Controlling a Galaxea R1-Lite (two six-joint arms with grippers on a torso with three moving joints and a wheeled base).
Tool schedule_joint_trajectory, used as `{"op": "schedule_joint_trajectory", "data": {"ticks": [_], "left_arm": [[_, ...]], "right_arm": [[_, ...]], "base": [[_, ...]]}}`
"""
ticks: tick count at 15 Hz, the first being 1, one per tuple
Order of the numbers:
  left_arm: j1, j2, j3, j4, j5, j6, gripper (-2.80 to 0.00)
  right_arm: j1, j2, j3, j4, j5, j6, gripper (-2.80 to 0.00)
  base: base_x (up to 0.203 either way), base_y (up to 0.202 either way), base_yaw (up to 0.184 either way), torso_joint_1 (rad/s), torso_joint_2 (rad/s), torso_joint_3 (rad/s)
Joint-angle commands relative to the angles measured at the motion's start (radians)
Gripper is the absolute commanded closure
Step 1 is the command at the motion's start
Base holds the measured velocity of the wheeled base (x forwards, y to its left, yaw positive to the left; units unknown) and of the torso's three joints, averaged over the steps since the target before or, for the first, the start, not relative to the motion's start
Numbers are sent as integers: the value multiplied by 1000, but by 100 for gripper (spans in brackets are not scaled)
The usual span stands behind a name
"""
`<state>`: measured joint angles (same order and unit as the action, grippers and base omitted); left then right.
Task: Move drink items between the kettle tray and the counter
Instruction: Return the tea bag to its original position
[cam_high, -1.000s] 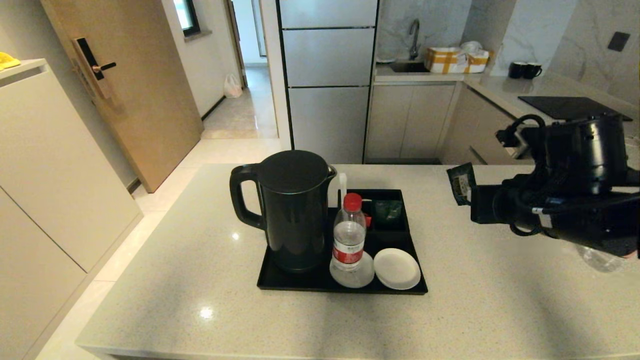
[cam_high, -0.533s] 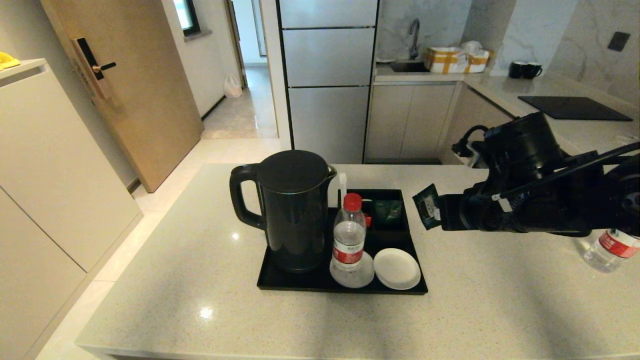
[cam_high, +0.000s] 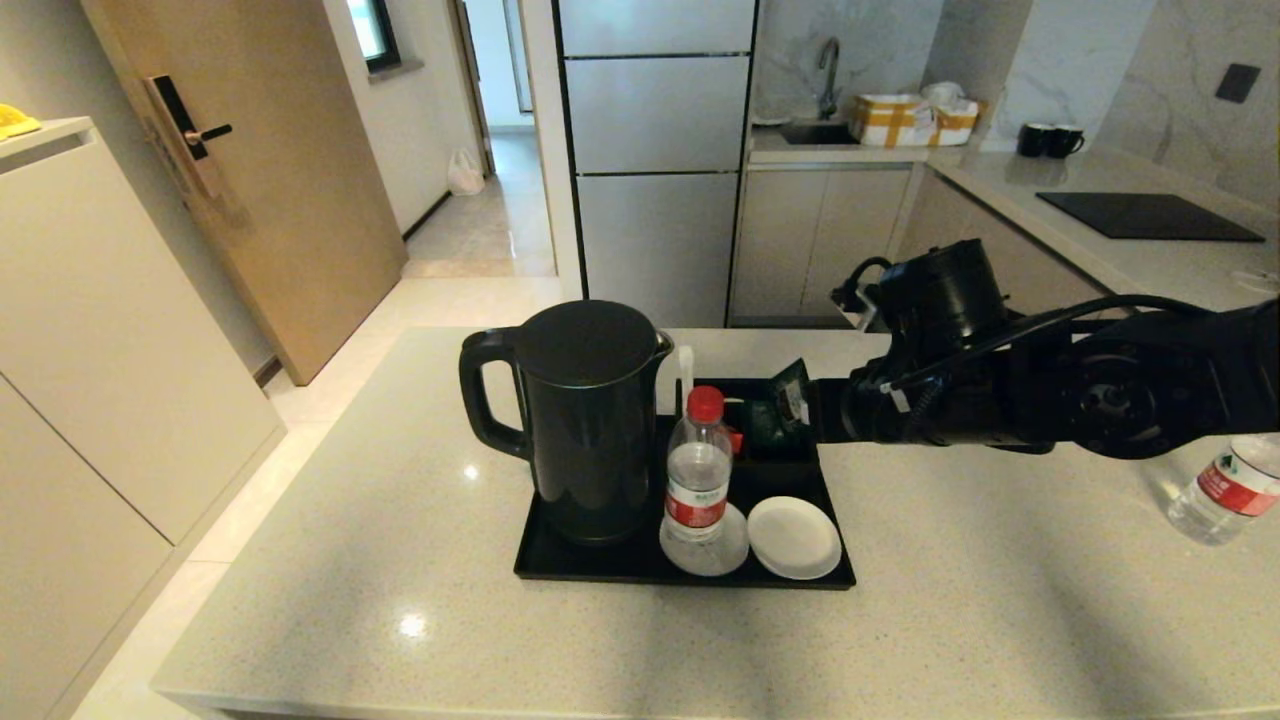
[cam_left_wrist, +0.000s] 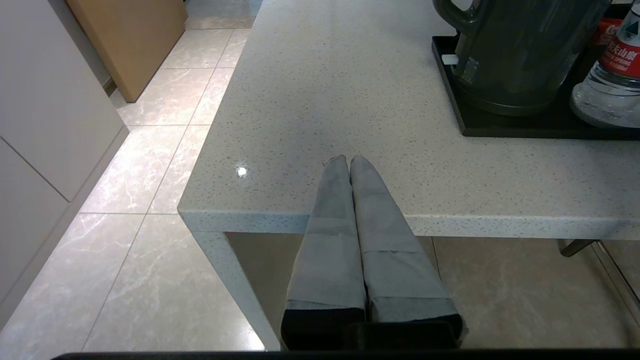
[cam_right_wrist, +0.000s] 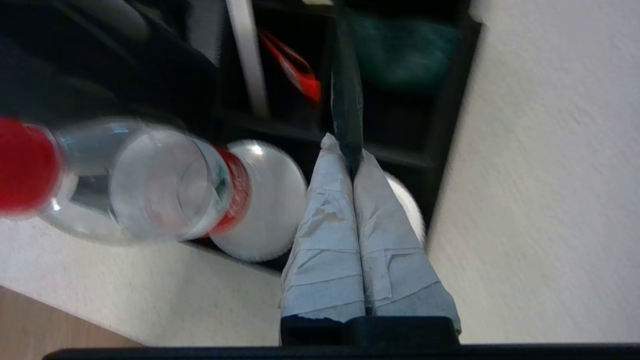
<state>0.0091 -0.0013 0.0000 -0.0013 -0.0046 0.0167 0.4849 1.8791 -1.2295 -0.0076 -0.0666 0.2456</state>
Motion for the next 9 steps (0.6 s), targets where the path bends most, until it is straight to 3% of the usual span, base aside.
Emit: {"op": "schedule_joint_trajectory", "data": {"ticks": [1, 3, 4, 7, 9], "left_arm": [[2, 1, 2, 0, 0, 0, 0], [0, 1, 2, 0, 0, 0, 0], [0, 1, 2, 0, 0, 0, 0], [2, 1, 2, 0, 0, 0, 0], [0, 1, 2, 0, 0, 0, 0]], "right_arm": [[-3, 38, 34, -38, 59, -40, 0], [-56, 28, 76, -81, 231, -158, 0], [-84, 22, 90, -110, 280, -189, 0], [-151, 15, 93, -116, 339, -238, 0], [-226, 33, 72, -95, 394, -332, 0]], "base": [[0, 0, 0, 0, 0, 0], [0, 0, 0, 0, 0, 0], [0, 0, 0, 0, 0, 0], [0, 0, 0, 0, 0, 0], [0, 0, 0, 0, 0, 0]]}}
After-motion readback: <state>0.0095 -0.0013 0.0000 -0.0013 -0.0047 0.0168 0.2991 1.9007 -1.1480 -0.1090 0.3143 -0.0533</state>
